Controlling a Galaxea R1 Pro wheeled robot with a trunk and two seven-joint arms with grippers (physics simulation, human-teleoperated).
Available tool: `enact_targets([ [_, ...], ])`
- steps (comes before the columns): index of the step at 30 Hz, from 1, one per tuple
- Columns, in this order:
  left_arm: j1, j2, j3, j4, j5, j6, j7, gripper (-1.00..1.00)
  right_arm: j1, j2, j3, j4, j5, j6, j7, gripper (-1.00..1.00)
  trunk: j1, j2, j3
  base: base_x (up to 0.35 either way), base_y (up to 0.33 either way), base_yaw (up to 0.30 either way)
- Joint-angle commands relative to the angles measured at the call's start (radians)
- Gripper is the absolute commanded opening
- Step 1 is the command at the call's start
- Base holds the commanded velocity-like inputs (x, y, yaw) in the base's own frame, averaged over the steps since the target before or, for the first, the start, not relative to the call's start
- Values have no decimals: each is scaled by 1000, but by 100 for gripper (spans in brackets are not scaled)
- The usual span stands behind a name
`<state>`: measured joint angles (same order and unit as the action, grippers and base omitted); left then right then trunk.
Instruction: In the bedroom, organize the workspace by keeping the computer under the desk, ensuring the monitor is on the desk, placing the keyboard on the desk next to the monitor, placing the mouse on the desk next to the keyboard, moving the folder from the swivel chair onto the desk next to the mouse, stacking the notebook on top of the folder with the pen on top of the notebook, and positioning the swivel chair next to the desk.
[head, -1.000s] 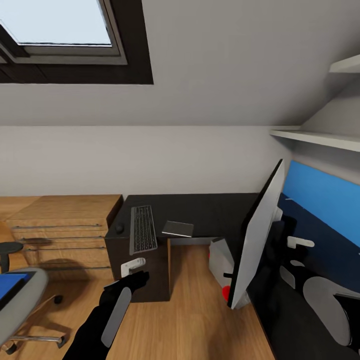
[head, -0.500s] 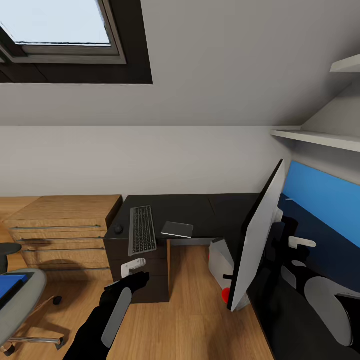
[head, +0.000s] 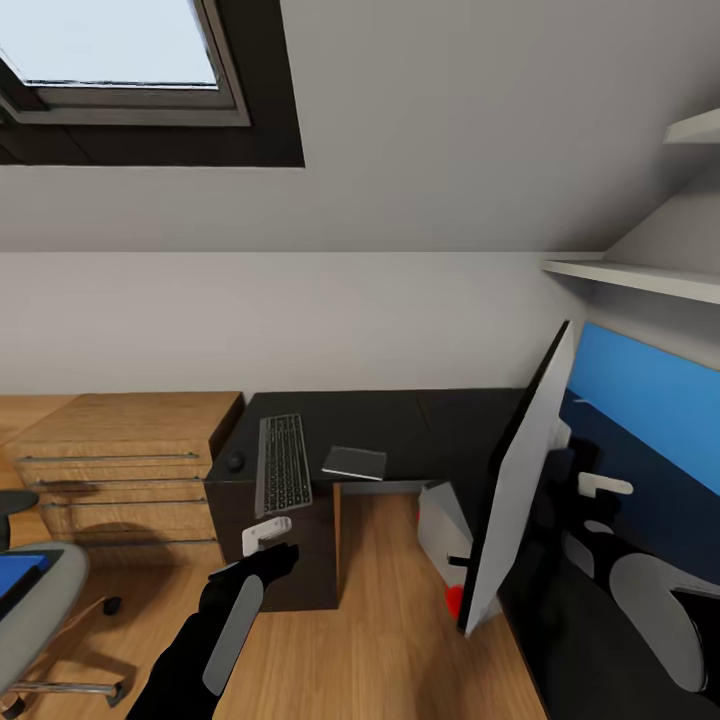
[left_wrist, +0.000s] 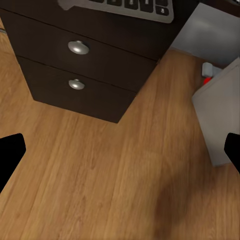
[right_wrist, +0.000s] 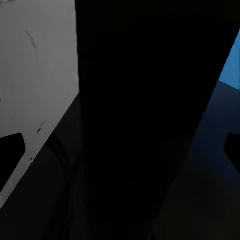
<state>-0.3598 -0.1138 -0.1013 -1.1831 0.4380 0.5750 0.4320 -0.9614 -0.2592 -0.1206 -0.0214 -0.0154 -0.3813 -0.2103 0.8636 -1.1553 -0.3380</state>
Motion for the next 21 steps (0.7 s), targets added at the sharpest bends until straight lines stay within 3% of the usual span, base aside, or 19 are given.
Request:
enact_targets([
  [1,-1,0,-1,-1,10,2,10,100,-1,0,-5,1,-1,-7,2,100,0,-1,-1,188,0,0],
  [21,-1,0,-1,-1,11,2,9,100,-1,0,-5,1,-1,-17,2,100,0,-1,-1,46,-11,0],
])
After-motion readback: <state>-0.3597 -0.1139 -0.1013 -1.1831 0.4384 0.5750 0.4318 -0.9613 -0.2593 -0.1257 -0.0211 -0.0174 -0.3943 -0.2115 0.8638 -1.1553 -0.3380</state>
